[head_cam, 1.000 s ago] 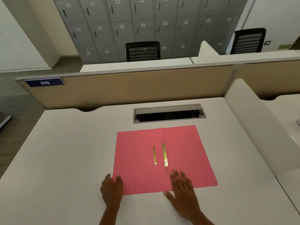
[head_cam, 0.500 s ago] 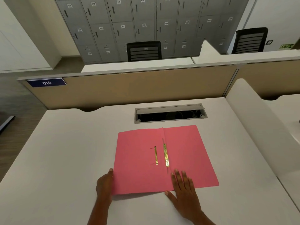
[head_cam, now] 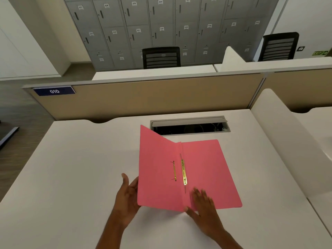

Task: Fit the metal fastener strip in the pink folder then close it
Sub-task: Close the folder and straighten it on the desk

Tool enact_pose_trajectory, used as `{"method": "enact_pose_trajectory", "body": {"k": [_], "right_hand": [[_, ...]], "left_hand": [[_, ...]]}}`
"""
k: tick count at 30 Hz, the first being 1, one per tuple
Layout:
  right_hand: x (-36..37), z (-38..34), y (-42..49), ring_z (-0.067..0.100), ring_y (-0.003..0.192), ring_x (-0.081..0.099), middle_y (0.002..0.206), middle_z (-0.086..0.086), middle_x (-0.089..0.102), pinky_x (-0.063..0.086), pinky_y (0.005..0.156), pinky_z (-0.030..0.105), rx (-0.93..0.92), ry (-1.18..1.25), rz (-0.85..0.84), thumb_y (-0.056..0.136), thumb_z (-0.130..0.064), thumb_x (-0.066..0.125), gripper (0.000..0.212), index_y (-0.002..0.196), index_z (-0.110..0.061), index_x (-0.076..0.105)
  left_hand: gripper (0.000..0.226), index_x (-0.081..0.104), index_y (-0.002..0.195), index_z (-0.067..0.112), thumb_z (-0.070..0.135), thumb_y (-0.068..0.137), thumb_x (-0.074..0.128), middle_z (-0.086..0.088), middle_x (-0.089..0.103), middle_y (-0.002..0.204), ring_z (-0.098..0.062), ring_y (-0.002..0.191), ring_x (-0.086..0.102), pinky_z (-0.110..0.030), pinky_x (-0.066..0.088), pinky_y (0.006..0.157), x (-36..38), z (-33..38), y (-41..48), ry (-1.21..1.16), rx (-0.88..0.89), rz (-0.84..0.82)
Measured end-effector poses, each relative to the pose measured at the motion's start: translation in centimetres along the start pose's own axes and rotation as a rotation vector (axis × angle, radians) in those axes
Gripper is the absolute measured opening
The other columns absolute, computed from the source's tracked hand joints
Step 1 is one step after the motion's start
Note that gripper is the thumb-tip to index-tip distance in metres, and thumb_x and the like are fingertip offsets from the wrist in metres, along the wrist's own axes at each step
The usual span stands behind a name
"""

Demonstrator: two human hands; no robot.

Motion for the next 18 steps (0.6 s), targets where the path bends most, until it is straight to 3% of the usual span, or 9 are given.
{"method": "enact_pose_trajectory", "body": {"k": [3,4,6,8,11,14,18], "right_hand": [[-3.0,-2.7,-0.6,0.017,0.162,0.021,0.175,-0.01,0.022,0.018,0.132,0.046,0.152,0.525,0.06,0.088,-0.087,0.042,0.096,0.167,-0.036,0.022],[-3.9,-3.6,-0.8,0.019,0.158,0.032,0.171,-0.01,0.033,0.026,0.13,0.048,0.191,0.678,0.06,0.088,-0.085,0.047,0.091,0.164,-0.037,0.03],[-5.3,-4.5,-0.9,0.02,0.148,0.049,0.159,-0.01,0.051,0.037,0.125,0.051,0.241,0.993,0.001,0.073,-0.097,0.052,0.102,0.155,-0.036,0.046],[-7.0,-5.2,-1.0,0.02,0.135,0.063,0.145,-0.007,0.067,0.046,0.118,0.05,0.239,1.205,-0.019,0.063,-0.103,0.051,0.109,0.145,-0.032,0.059],[-9.0,-5.8,-1.2,0.031,0.128,0.069,0.139,0.006,0.072,0.05,0.112,0.062,0.221,1.389,0.079,0.09,-0.084,0.045,0.082,0.145,-0.026,0.062],[-10.3,-5.0,-1.6,0.042,0.125,0.069,0.141,0.021,0.068,0.053,0.105,0.068,0.203,1.51,0.21,0.106,-0.061,0.044,0.059,0.148,-0.022,0.058],[-11.3,-2.9,-1.8,0.043,0.121,0.071,0.137,0.017,0.071,0.057,0.099,0.067,0.201,1.577,0.13,0.096,-0.072,0.036,0.072,0.145,-0.027,0.061]], "left_hand": [[0.081,0.073,0.139,0.015,0.073,0.099,0.033,-0.021,0.07,0.142,-0.035,0.123,0.073,-0.047,0.062,0.099,3.8,-1.5,-0.4,0.021,-0.034,-0.095],[0.08,0.071,0.142,0.014,0.072,0.099,0.035,-0.021,0.07,0.143,-0.035,0.124,0.072,-0.049,0.06,0.103,5.0,-2.1,-0.4,0.05,-0.033,-0.125],[0.078,0.063,0.15,0.02,0.073,0.1,0.036,-0.014,0.068,0.148,-0.032,0.135,0.066,-0.055,0.05,0.117,7.2,-3.3,-0.3,0.152,-0.029,-0.174],[0.07,0.051,0.157,0.042,0.08,0.1,0.034,0.007,0.056,0.162,-0.019,0.151,0.051,-0.057,0.037,0.128,9.2,-4.5,-0.2,0.323,-0.019,-0.254],[0.058,0.035,0.157,0.063,0.078,0.101,0.035,0.027,0.031,0.167,-0.006,0.154,0.034,-0.05,0.028,0.132,11.4,-6.1,0.2,0.61,-0.005,-0.409],[0.072,0.022,0.16,0.066,0.087,0.094,0.041,0.02,0.017,0.178,-0.015,0.165,0.021,-0.057,0.021,0.134,12.4,-8.4,1.6,0.884,0.037,-0.476],[0.091,0.009,0.165,0.058,0.092,0.088,0.044,0.015,-0.004,0.181,-0.016,0.168,-0.008,-0.066,0.009,0.134,11.6,-11.1,3.8,1.155,0.115,-0.451]]}}
Point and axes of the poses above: each hand's wrist, its own y-axis towards the middle knuckle, its own x-axis out of the palm, z = x × y, the point moved 2 cm from there along y, towards the middle knuckle
